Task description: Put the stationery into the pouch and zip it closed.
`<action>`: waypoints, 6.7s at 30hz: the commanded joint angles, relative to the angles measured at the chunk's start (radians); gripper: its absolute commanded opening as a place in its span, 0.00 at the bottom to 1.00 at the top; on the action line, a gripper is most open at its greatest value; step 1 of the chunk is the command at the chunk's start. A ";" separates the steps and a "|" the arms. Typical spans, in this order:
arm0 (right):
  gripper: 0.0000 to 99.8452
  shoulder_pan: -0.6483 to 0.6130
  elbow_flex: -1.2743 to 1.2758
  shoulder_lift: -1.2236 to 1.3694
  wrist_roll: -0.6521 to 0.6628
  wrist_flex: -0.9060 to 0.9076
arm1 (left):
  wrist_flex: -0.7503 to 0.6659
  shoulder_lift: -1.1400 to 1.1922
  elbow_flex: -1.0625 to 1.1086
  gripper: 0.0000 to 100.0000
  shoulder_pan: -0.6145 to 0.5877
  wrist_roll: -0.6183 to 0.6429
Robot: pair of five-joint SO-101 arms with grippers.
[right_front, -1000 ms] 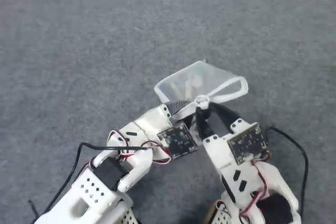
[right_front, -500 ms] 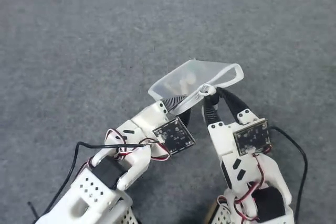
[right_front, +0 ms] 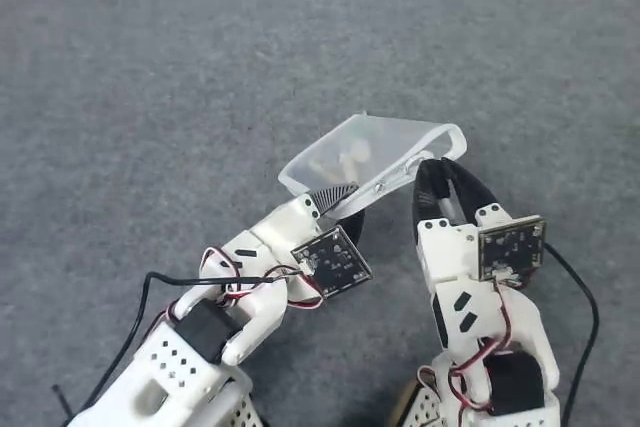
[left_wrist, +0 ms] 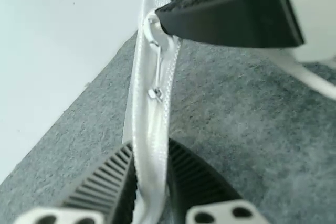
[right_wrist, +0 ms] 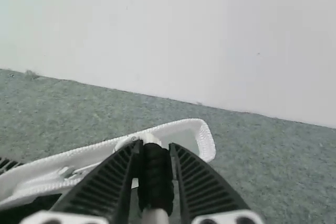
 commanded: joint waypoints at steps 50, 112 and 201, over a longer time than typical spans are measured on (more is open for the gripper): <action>0.14 -0.028 -0.253 0.245 0.046 0.234 | 0.002 -0.017 0.010 0.01 -0.012 0.021; 0.16 -0.254 -0.368 0.278 0.120 0.544 | 0.003 -0.017 0.010 0.01 -0.012 0.020; 0.01 0.446 -0.298 0.584 -0.137 -0.143 | 0.005 -0.017 0.012 0.01 -0.012 0.018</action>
